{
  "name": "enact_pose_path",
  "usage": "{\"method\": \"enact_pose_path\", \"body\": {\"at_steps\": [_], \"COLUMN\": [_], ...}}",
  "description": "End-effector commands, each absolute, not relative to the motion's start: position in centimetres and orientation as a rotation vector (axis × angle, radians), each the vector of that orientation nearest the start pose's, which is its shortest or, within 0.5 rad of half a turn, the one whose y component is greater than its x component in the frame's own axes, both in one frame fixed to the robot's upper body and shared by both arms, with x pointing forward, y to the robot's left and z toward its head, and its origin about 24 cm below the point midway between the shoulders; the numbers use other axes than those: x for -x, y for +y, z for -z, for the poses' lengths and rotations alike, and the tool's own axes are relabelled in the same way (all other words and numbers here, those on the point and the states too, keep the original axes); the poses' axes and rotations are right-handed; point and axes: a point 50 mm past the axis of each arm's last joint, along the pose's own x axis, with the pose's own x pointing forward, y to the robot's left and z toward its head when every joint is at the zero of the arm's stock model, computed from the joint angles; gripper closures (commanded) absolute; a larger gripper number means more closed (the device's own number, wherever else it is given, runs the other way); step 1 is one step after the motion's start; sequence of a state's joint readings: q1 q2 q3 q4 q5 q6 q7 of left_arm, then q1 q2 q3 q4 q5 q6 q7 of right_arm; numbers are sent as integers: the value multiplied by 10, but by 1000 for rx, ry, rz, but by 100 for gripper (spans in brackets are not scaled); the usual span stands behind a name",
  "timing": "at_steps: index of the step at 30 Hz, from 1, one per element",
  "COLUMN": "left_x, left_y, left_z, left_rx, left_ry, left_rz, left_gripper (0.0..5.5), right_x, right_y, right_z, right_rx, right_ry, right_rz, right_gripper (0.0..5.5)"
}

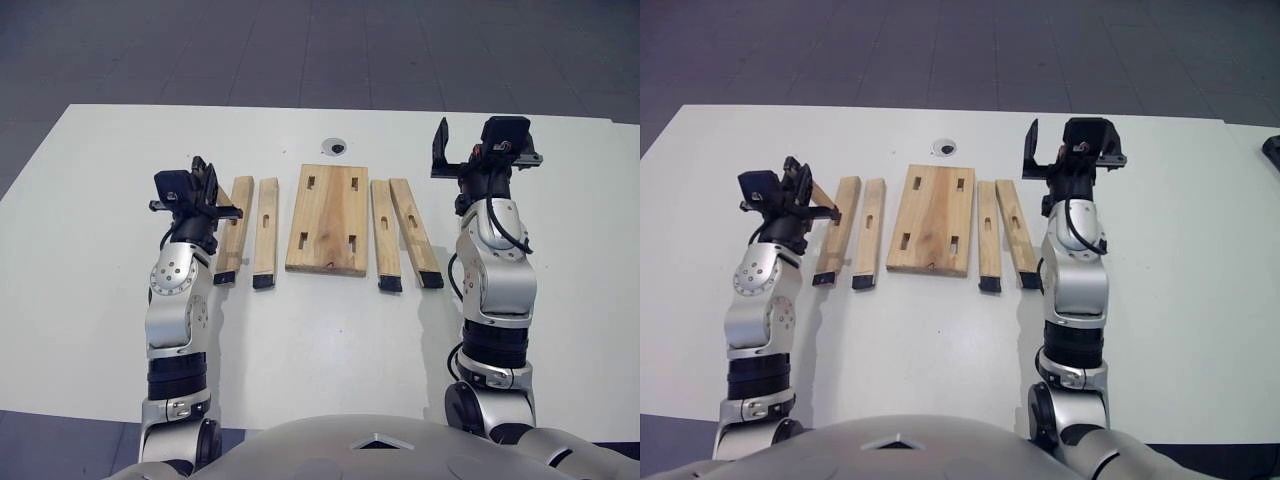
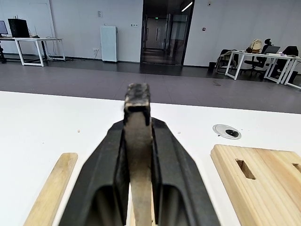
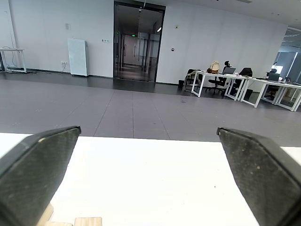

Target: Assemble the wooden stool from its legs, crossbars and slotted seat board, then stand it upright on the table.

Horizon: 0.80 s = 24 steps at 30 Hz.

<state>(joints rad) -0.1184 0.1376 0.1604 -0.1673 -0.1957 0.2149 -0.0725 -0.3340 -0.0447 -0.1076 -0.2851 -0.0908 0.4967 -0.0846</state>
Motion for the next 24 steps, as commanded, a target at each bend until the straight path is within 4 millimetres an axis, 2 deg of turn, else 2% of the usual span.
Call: {"method": "enact_pose_path", "body": {"at_steps": [1, 12, 16, 24], "left_x": [-274, -270, -268, -268], "left_y": [194, 189, 185, 193], "left_z": [-102, -91, -94, -90], "left_rx": [64, 50, 41, 32], "left_ry": [-97, -58, -71, -62], "left_rz": [-7, 6, 13, -25], "left_gripper": [508, 508, 508, 508], "right_x": [-297, -297, -298, -300], "right_y": [-167, -168, -169, -169], "right_z": [-149, -146, -146, -147], "right_rx": [97, 98, 98, 96], "right_ry": [-116, -106, -105, -114], "right_rz": [163, 167, 166, 160], "right_gripper": [10, 10, 10, 10]}}
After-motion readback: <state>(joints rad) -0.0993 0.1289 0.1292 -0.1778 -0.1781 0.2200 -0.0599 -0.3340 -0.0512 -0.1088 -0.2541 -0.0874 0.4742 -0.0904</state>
